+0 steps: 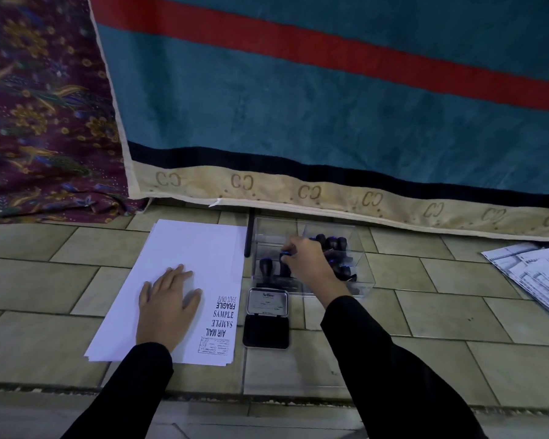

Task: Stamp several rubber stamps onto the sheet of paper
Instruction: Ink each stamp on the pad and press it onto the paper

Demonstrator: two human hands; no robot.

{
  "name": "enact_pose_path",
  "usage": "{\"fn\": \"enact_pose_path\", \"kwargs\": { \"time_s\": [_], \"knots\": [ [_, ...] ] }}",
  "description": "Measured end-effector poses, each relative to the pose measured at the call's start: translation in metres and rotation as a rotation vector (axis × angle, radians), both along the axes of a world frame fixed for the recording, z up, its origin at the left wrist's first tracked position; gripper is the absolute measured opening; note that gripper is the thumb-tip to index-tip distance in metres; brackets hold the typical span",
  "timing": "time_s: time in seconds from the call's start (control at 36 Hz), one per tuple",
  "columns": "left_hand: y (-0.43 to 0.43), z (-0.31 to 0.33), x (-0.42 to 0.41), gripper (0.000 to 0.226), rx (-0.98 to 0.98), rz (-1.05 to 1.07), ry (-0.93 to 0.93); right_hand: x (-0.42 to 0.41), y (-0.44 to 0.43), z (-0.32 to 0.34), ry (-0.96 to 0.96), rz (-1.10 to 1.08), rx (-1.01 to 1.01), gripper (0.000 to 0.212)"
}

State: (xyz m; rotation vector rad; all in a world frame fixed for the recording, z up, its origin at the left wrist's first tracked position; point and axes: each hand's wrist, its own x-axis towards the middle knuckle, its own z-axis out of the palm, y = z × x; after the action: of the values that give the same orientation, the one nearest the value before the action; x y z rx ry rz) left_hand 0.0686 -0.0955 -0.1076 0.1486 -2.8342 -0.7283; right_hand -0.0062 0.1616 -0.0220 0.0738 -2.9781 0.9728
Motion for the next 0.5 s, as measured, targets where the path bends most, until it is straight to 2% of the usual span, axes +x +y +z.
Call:
{"fn": "enact_pose_path", "kwargs": {
  "time_s": [0.25,0.39,0.5],
  "knots": [
    [0.0,0.003,0.001,0.041,-0.011,-0.001,-0.006,0.005,-0.001,0.002,0.017,0.072,0.095,0.021],
    [0.001,0.004,0.002,0.041,-0.018,-0.001,-0.009,-0.008,0.021,0.013,0.126,-0.071,0.08,0.021],
    [0.001,0.005,0.002,0.041,-0.021,-0.002,-0.011,-0.031,0.046,0.013,0.086,-0.161,0.181,0.03]
  ]
}}
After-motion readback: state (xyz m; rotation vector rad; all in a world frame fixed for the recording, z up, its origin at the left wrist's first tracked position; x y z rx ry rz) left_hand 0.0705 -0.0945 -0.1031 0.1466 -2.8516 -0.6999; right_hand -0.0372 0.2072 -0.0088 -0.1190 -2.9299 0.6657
